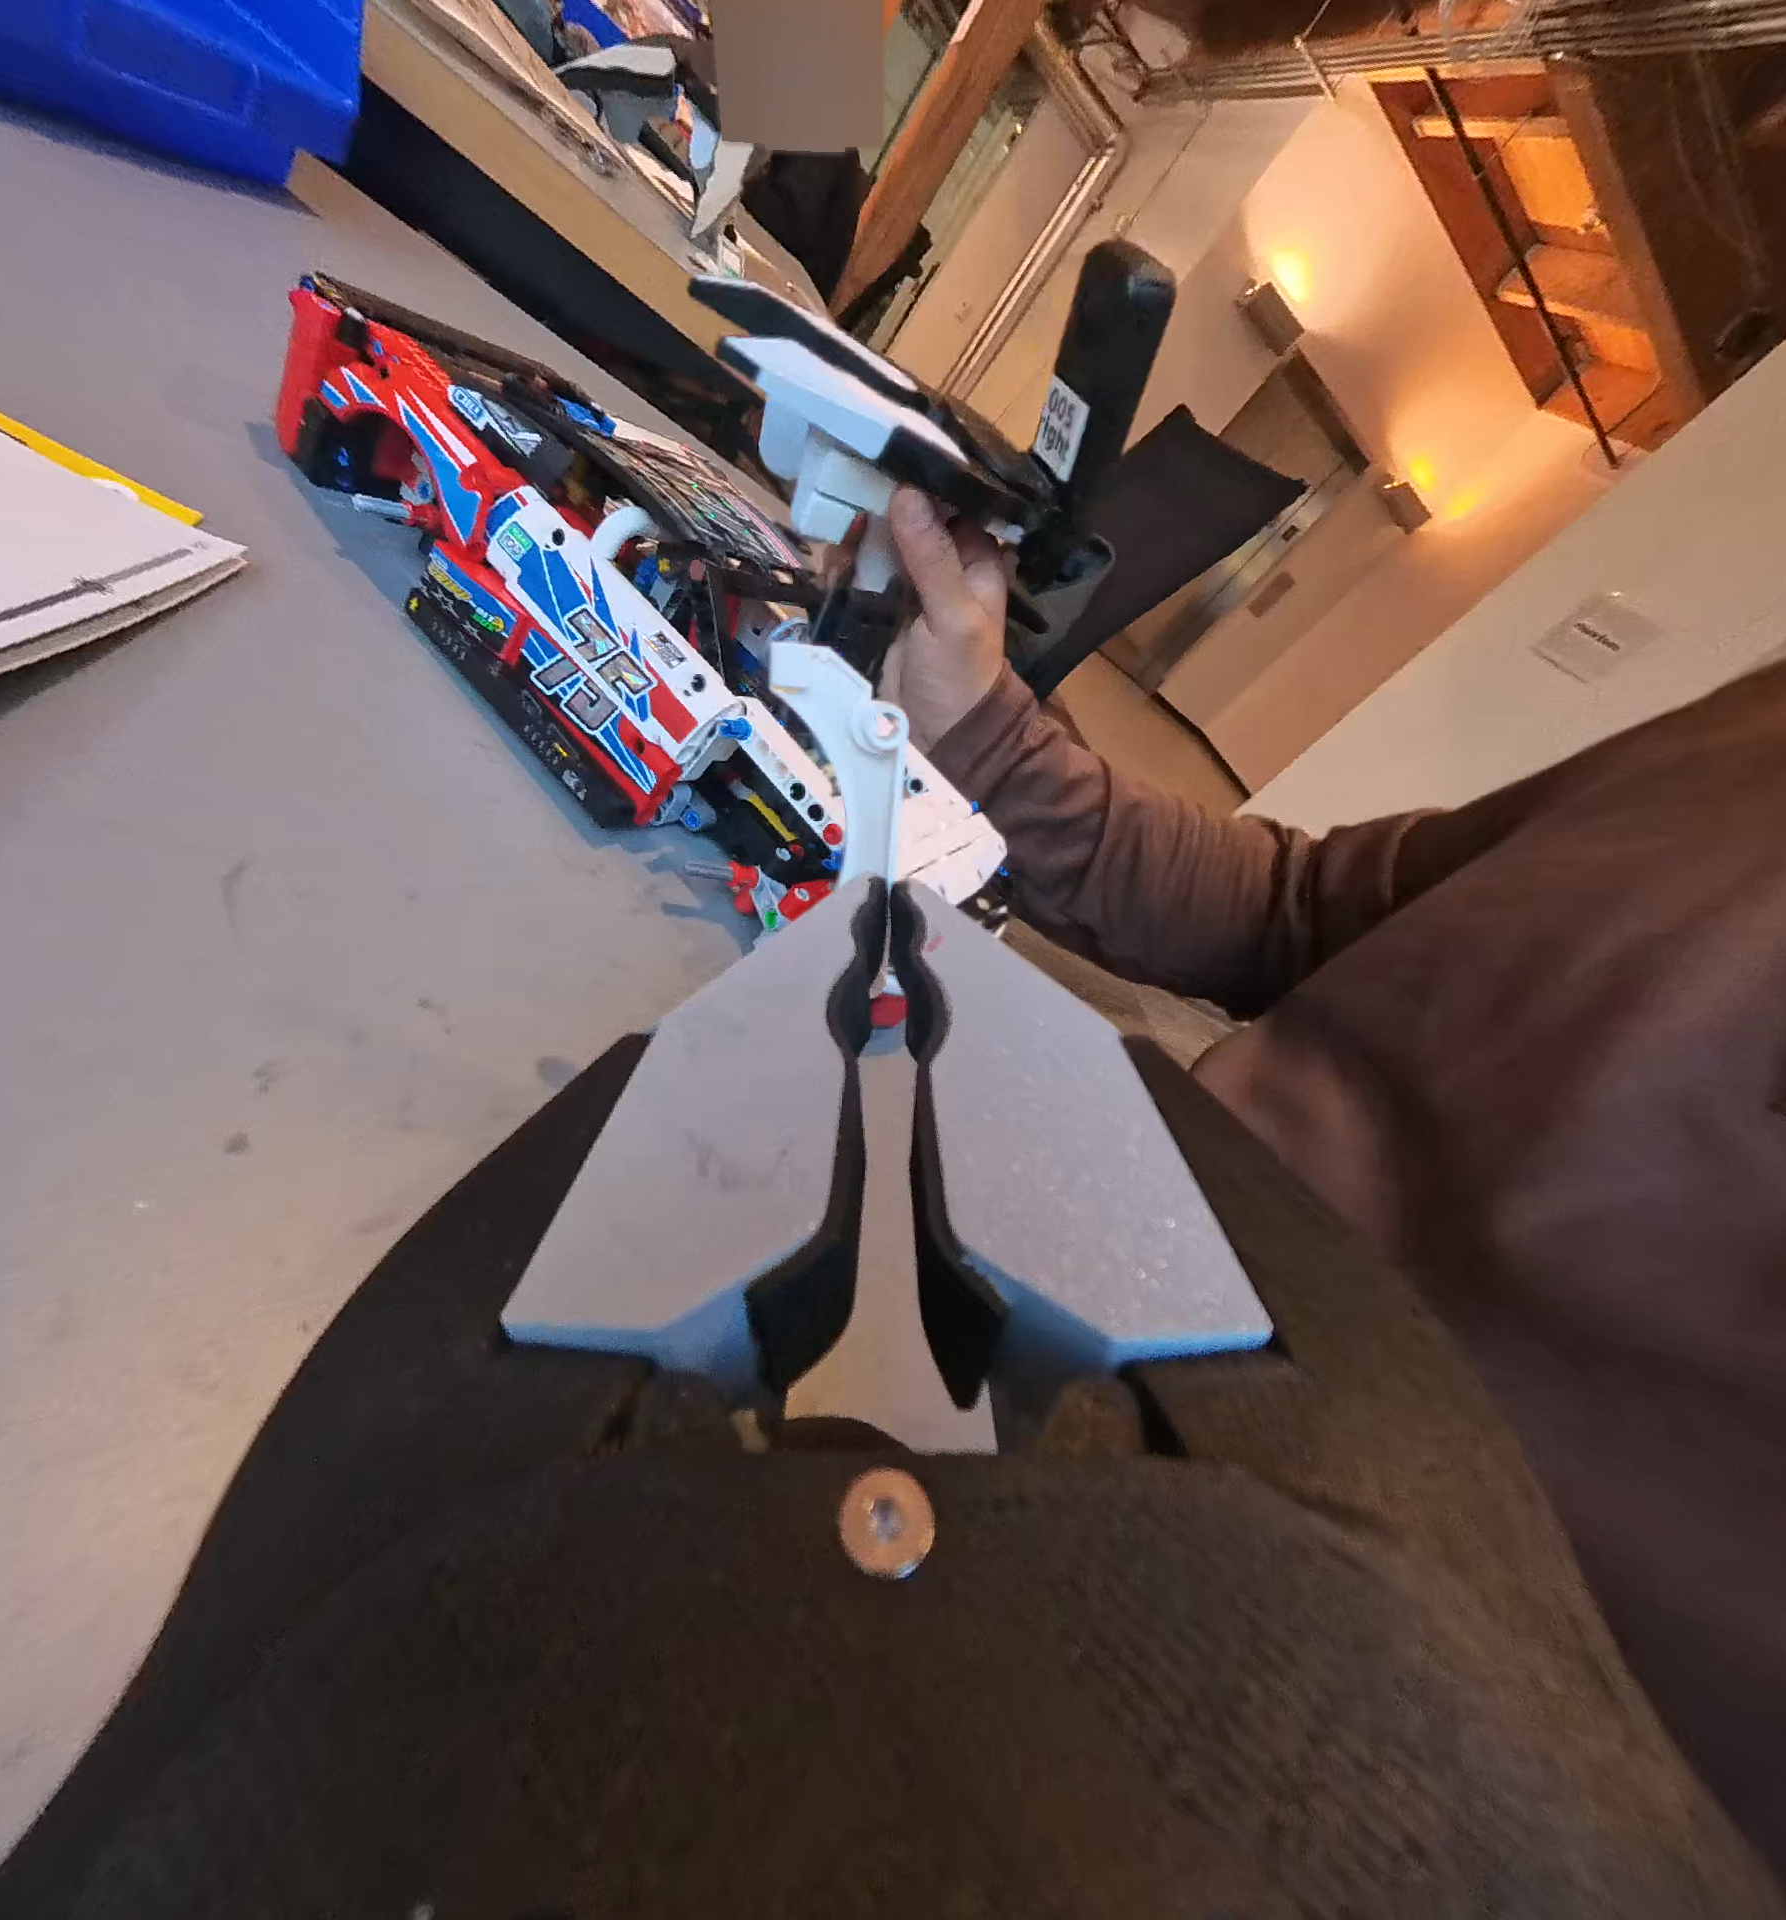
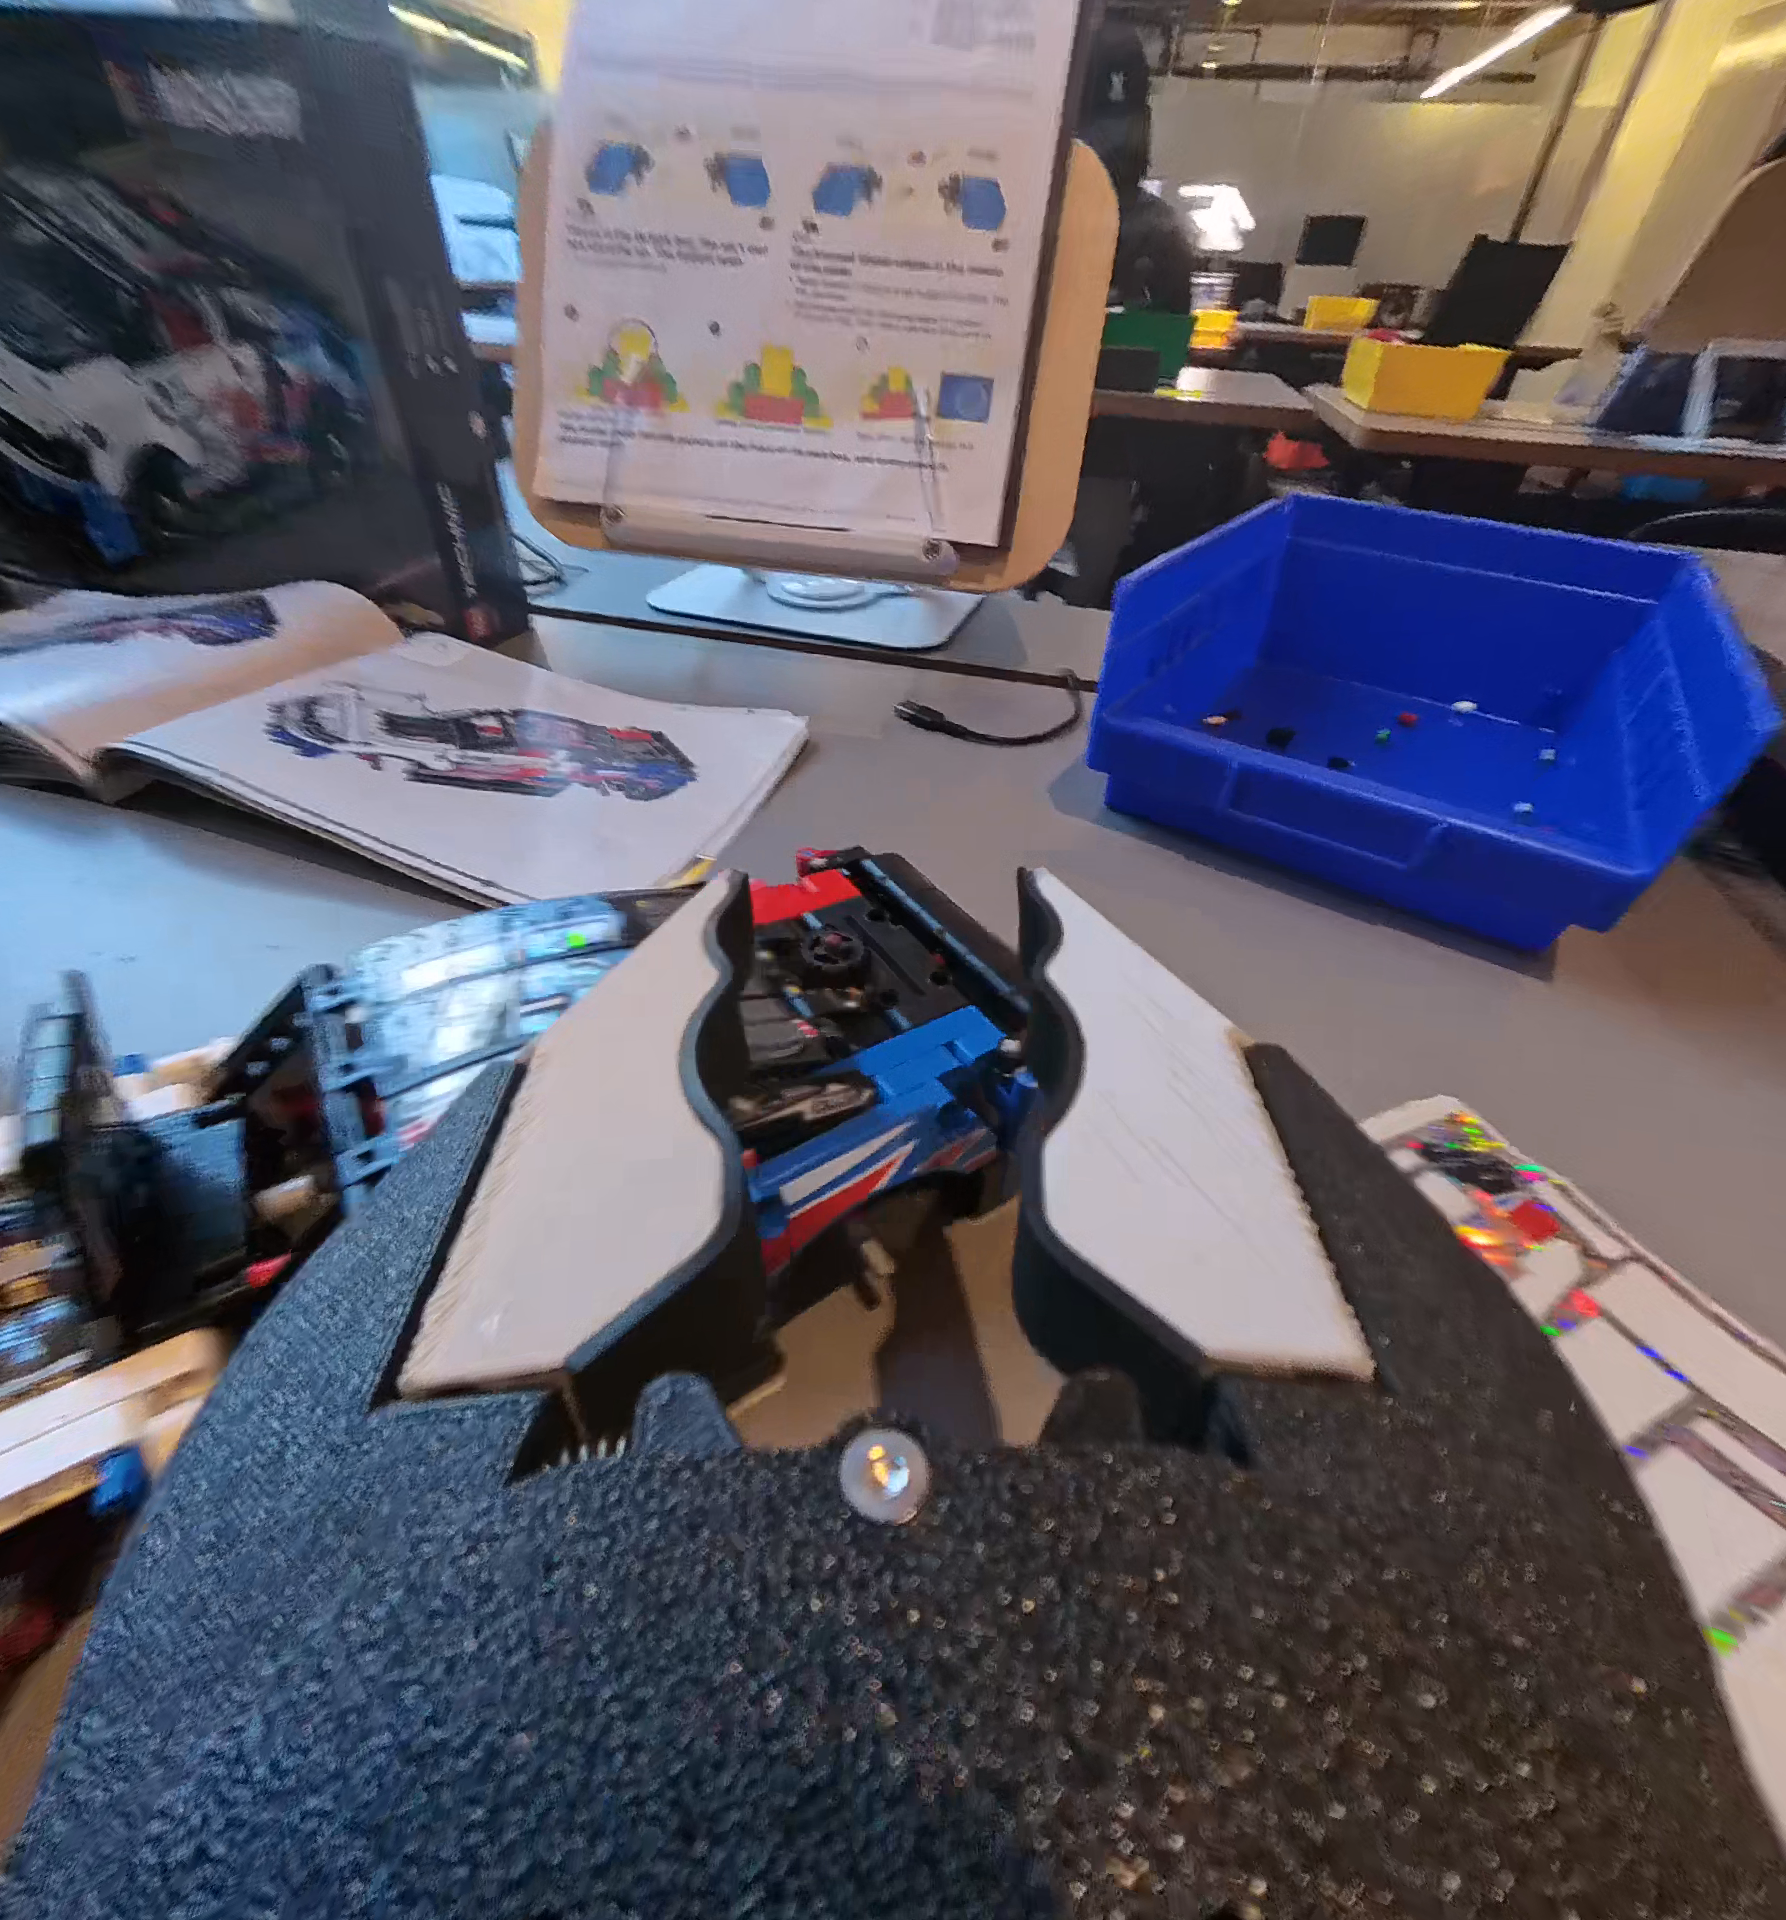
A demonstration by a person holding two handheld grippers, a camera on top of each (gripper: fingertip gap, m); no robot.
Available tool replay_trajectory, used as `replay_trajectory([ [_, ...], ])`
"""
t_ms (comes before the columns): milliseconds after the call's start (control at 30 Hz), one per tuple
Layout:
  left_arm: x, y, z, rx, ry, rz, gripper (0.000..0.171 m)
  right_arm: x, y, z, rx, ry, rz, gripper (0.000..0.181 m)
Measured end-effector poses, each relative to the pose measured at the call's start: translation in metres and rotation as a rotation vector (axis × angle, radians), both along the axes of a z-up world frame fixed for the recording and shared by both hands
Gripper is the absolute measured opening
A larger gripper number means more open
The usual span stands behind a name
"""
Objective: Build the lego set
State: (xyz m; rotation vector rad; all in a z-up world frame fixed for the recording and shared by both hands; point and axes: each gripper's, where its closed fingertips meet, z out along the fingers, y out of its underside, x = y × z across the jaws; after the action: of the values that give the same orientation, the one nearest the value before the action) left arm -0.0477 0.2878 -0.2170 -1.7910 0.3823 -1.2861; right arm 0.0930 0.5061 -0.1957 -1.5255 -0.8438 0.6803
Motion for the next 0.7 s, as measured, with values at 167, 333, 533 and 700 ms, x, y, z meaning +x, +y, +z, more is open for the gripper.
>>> replay_trajectory([
  [167,0.005,0.006,-0.004,0.017,0.065,0.013,0.0,0.001,-0.038,-0.002,-0.075,0.023,0.131,0.052],
  [333,0.009,0.018,-0.009,-0.025,0.064,-0.004,0.0,0.003,-0.085,-0.012,-0.142,-0.083,0.27,0.053],
  [533,0.026,-0.002,0.002,-0.011,-0.028,-0.158,0.0,0.005,-0.124,0.002,-0.104,-0.136,0.306,0.057],
  [700,0.031,-0.031,0.046,-0.047,-0.438,-0.372,0.0,-0.001,-0.162,0.011,-0.065,-0.183,0.381,0.06],
])
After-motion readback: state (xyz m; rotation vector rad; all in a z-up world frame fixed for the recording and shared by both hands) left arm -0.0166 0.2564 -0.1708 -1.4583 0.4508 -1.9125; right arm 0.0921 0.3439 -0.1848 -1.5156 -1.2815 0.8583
